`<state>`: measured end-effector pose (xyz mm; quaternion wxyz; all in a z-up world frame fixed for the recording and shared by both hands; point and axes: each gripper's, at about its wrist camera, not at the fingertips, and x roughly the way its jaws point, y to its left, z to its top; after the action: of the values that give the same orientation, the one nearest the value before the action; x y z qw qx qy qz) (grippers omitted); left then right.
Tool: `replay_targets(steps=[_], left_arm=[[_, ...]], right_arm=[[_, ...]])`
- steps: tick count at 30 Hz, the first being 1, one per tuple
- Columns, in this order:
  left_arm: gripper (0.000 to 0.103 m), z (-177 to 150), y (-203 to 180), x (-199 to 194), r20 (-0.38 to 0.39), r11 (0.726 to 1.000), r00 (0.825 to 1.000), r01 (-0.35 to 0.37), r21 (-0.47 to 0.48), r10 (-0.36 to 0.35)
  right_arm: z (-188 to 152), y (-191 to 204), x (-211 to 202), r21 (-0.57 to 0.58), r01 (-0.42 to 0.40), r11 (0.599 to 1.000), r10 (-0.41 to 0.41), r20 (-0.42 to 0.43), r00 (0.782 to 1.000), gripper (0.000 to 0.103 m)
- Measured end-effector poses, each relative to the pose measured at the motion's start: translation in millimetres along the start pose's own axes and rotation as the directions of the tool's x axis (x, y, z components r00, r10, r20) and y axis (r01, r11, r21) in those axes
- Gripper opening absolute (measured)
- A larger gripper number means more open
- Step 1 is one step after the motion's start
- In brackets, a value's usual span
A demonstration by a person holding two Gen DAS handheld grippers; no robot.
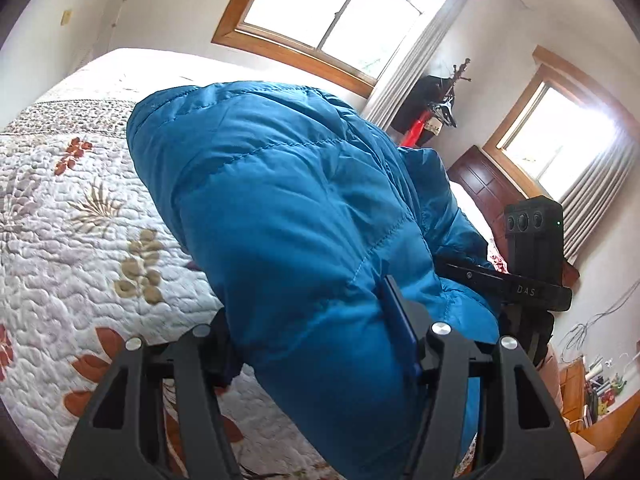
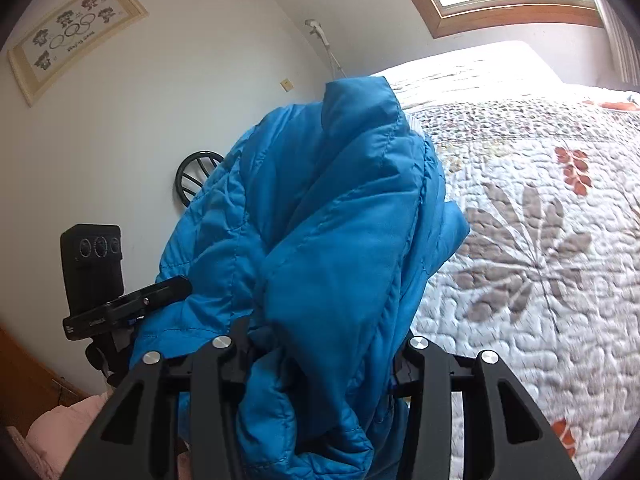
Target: Fold large clothes
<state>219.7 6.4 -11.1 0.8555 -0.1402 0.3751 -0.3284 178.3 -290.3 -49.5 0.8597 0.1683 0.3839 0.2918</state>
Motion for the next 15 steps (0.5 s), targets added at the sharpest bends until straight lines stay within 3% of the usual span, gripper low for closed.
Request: replay_targets(steps=[7, 15], left_arm=[[0.059, 47.2, 62.0, -1.5, 0.033, 0.998, 0.999, -0.038, -0.059, 0.040], [0.059, 76.5, 122.6, 17.7, 0.034, 0.993, 0.998, -0.046, -0.108, 0.050]], right_arm=[[61.3, 8.6, 74.2, -0.009, -0.016, 1.000, 0.016, -0.033, 0.999, 0.045], [93.1, -6.0, 143.5, 0.033, -0.029, 0.999, 0.031, -0.065, 0.997, 0.045]])
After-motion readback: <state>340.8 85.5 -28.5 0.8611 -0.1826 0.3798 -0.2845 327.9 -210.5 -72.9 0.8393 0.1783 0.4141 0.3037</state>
